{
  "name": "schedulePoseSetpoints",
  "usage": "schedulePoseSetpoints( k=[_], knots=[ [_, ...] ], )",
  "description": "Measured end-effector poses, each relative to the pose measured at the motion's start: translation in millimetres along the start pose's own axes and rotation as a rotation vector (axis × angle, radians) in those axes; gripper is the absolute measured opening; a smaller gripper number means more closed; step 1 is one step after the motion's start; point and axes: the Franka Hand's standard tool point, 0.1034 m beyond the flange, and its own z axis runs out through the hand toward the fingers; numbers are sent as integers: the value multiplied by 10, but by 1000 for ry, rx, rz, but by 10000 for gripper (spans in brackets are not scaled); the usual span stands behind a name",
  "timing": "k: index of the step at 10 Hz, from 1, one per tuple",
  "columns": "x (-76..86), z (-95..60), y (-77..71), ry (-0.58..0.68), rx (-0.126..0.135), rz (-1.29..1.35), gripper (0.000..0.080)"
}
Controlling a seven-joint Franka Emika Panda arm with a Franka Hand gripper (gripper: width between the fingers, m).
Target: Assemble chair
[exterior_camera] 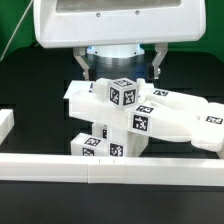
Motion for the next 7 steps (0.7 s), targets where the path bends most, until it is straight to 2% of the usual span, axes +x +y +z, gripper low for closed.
schedulePoseSetpoints(
  k=[2, 4, 7],
  knots=[
    [38, 14, -69, 11, 0, -35, 649],
    [35, 19, -45, 10, -2, -81, 649],
    [55, 46, -17, 20, -35, -403, 649]
  ],
)
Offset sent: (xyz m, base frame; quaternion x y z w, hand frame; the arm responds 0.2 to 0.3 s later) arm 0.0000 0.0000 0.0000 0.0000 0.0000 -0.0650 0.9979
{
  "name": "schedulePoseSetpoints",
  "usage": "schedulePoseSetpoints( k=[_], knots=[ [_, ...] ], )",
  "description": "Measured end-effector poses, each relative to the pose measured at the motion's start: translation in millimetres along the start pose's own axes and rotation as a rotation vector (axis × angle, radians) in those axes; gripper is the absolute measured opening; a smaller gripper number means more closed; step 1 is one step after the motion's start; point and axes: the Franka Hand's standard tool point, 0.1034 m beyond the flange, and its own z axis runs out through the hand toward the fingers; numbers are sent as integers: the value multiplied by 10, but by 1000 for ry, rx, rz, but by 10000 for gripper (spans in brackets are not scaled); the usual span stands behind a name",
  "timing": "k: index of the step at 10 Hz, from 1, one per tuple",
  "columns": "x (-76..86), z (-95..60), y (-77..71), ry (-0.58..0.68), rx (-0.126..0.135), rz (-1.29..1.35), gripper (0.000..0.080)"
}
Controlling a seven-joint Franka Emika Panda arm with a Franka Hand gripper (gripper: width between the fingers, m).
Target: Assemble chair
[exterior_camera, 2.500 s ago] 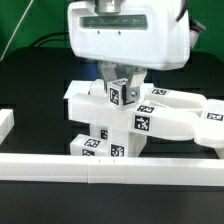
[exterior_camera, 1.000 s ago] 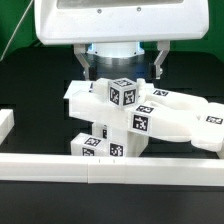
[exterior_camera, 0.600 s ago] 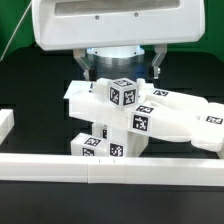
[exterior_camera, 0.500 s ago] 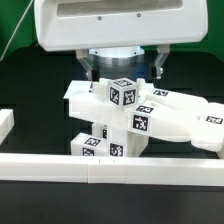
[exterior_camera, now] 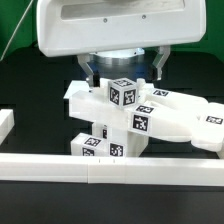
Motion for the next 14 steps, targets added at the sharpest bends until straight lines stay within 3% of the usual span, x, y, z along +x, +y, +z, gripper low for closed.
schedulePoseSetpoints(
  k=[5, 7, 8, 9, 10, 11, 14],
  knots=[
    [-31, 64, 7, -5, -1, -313, 649],
    [-23, 79, -6, -2, -4, -310, 649],
    [-28, 103, -26, 1, -7, -312, 544],
    [-32, 102, -17, 1, -6, -310, 544],
    [-34, 102, -12, 1, -6, -301, 350],
    [-34, 102, -10, 1, -6, -268, 282],
    [-32, 102, -7, 5, -7, -97, 282]
  ],
)
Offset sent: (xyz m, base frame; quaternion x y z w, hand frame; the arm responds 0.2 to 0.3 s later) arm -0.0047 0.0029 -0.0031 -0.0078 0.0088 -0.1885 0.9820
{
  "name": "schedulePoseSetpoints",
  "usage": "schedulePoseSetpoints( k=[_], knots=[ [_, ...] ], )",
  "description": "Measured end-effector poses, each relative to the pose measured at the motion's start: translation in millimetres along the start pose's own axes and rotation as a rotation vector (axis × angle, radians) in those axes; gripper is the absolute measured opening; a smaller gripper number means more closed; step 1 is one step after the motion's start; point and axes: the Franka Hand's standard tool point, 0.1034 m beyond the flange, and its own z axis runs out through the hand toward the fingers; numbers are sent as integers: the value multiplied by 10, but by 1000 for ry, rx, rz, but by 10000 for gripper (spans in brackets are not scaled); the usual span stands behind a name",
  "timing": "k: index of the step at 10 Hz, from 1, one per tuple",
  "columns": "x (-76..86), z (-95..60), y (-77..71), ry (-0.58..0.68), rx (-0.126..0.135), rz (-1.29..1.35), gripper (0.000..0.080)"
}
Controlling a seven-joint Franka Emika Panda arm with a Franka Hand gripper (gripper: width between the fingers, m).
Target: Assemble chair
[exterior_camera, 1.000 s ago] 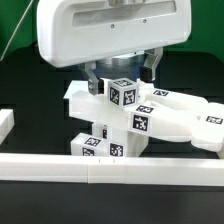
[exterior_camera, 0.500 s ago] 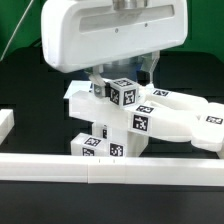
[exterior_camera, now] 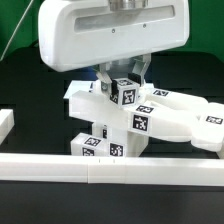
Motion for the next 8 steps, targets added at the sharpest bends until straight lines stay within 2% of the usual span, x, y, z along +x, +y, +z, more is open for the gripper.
schedulePoseSetpoints(
  k=[4, 8],
  knots=[
    [28, -1, 12, 34, -16, 418, 282],
    [34, -3, 11, 38, -12, 684, 284]
  ],
)
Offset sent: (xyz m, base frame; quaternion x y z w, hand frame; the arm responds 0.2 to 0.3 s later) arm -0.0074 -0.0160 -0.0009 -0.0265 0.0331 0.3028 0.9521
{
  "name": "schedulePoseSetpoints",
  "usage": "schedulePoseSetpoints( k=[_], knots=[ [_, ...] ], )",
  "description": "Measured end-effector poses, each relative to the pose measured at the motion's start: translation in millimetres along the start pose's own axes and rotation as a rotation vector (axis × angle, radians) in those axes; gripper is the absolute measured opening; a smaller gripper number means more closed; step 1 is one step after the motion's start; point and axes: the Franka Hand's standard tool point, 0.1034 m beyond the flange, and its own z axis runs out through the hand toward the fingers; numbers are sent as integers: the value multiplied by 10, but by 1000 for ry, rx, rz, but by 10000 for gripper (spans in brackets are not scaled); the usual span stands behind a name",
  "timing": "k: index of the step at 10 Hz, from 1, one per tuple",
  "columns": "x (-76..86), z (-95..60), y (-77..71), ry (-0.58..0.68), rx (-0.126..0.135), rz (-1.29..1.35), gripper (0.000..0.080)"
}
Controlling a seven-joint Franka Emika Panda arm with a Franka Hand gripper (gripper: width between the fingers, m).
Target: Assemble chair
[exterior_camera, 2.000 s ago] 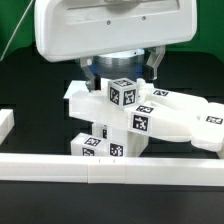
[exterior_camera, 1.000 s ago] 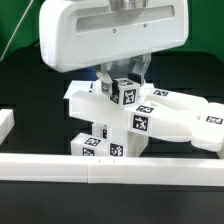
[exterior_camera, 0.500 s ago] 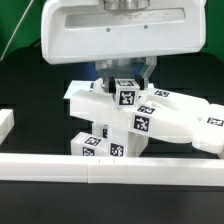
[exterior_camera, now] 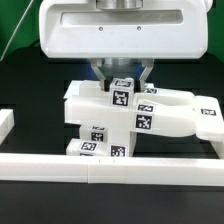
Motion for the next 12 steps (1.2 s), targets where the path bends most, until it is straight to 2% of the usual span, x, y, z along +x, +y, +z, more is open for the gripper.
schedulePoseSetpoints(
  k=[2, 7, 10, 11, 12],
  knots=[
    [1, 0, 9, 1, 10, 169, 284],
    [16, 1, 0, 10, 15, 569, 284],
    [14, 8, -1, 9, 15, 604, 284],
    [12, 11, -1, 7, 12, 567, 444],
    [22, 3, -20, -5, 5, 525, 570]
  ],
)
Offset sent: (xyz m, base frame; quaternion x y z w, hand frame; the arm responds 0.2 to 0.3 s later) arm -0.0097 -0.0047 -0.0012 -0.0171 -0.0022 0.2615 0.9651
